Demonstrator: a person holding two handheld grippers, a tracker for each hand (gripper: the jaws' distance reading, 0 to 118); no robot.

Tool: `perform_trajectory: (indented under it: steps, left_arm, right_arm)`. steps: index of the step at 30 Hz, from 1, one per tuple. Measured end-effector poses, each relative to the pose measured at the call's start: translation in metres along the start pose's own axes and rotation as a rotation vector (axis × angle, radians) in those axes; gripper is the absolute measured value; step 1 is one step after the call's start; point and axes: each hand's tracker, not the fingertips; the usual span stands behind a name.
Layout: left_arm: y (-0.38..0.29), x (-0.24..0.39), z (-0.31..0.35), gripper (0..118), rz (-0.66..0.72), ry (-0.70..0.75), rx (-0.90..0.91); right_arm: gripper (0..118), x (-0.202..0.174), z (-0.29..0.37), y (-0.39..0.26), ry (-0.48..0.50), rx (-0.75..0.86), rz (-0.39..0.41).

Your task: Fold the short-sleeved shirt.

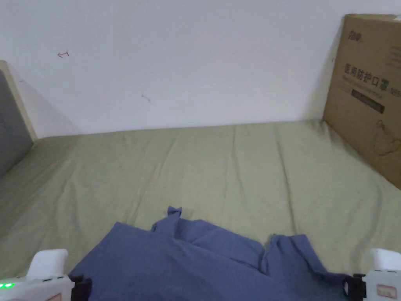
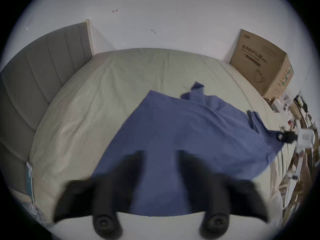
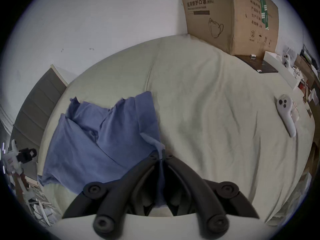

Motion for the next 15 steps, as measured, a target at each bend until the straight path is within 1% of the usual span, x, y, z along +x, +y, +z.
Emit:
perform_trajectory:
  steps: [1,3,5,8,12,13,14,15]
  left_arm:
    - [0.012,-0.003,-0.013,111,0.01,0.011,-0.002]
    - [0.038,-0.01,-0.048,107,0.02,0.024,-0.055]
    - [0.062,-0.014,-0.078,108,0.009,0.016,-0.059]
    - [0.099,-0.018,-0.129,108,-0.009,0.035,-0.074]
    - [0.126,-0.024,-0.195,107,0.021,0.041,-0.112]
    - [0.128,-0.023,-0.208,100,0.026,0.045,-0.124]
    - [0.127,-0.023,-0.218,82,0.024,0.043,-0.13]
    - [0.121,-0.022,-0.231,80,0.013,0.022,-0.171]
  right_arm:
    - [0,0.001,-0.001,0.003,0.005,-0.005,-0.007]
    - [0,0.001,-0.003,0.0,0.001,-0.011,0.0]
    - [0,0.0,-0.006,-0.001,-0.009,-0.026,0.014]
    - [0,0.002,-0.008,-0.01,-0.007,-0.028,-0.002]
    - [0,0.007,-0.018,-0.016,-0.015,-0.054,-0.011]
    - [0,0.005,-0.015,-0.016,-0.01,-0.057,-0.016]
    - [0,0.006,-0.017,-0.017,-0.011,-0.058,-0.024]
    - [0,0.007,-0.018,-0.017,-0.005,-0.06,-0.038]
